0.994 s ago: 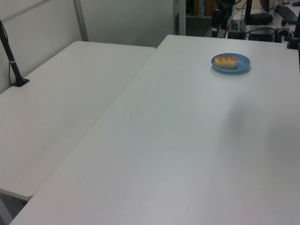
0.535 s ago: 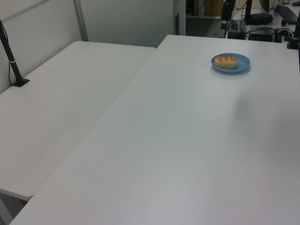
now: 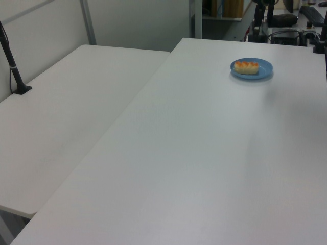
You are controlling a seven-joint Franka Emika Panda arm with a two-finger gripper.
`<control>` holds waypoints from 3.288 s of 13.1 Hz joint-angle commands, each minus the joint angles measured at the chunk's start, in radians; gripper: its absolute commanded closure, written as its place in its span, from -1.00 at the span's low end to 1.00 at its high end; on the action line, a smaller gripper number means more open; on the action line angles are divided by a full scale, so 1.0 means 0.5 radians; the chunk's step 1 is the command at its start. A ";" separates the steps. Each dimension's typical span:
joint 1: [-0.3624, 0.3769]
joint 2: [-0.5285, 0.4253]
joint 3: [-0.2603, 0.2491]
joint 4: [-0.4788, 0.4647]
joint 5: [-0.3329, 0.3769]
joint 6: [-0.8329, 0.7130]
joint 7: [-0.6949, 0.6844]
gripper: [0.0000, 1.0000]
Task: Put the bread on the table
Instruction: 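Move the open gripper over the bread roll on the blue plate, then lower the gripper and close it around the bread roll, then lift the bread roll off the plate and carry it beside the plate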
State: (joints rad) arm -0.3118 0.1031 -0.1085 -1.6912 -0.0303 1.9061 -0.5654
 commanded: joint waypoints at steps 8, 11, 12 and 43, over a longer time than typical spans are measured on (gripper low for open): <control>-0.287 0.502 0.005 -0.152 -0.044 0.756 -0.069 -1.00; -0.318 0.597 0.008 -0.152 -0.081 0.851 -0.060 -1.00; -0.315 0.646 0.008 -0.158 -0.081 0.894 -0.054 -1.00; -0.800 0.782 0.036 0.109 -0.176 0.965 -0.277 0.01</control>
State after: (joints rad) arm -0.7191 0.5008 -0.0894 -1.6294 -0.1207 2.3859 -0.7176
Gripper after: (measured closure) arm 0.507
